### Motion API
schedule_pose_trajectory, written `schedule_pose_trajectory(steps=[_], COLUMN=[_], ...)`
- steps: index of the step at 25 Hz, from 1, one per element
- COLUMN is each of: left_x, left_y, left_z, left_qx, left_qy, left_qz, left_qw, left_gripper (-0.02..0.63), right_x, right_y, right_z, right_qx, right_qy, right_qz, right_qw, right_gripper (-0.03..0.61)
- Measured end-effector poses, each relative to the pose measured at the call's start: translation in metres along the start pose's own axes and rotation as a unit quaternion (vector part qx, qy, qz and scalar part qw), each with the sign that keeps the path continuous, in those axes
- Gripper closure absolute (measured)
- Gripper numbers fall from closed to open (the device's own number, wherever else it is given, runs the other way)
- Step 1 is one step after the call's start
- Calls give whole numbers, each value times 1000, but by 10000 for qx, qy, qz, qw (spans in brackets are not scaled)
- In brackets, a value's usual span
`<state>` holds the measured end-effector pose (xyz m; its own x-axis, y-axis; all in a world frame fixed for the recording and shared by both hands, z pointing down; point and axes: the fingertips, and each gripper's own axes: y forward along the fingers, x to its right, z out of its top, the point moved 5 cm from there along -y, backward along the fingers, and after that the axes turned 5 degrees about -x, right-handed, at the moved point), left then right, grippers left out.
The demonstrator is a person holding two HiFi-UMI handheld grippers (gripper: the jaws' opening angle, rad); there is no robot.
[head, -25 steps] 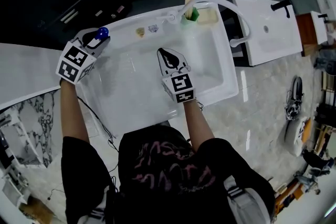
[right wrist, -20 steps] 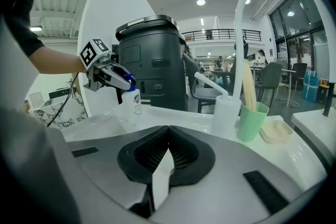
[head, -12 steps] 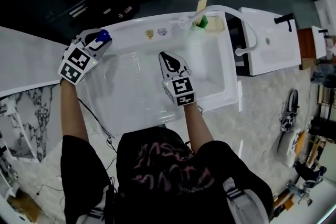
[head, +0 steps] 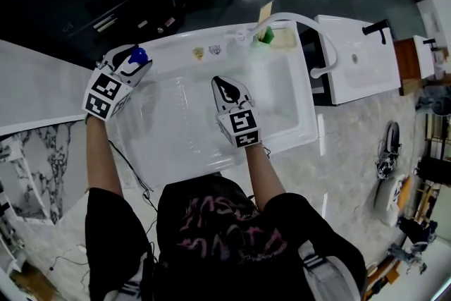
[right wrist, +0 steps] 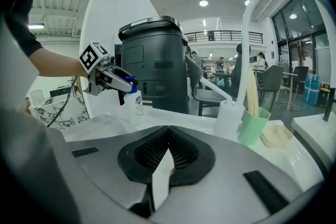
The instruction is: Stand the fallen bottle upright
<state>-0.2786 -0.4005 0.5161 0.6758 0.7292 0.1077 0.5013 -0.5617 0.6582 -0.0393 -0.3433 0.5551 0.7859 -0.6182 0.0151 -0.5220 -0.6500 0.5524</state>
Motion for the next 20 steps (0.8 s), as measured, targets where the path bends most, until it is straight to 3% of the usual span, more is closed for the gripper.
schedule_pose_trajectory(steps=[8,14,20], left_x=[8,31,69], left_y=[-26,-60,-91], left_z=[-15,-20,-13], left_qx=[218,491,853], left_qy=[-516,-911,-1137], left_qz=[489,1135,1483], left_qw=[9972,9881,9787], left_gripper=[347,347,381], right_x=[-6,-13,-24], right_y=[-17,-40,-74], right_z=[12,25,39], right_qx=[212,539,960], right_qy=[-101,-162,-253], right_qz=[-17,-21,-42], right_qw=[9997,9984,9951], right_gripper=[566,566,566])
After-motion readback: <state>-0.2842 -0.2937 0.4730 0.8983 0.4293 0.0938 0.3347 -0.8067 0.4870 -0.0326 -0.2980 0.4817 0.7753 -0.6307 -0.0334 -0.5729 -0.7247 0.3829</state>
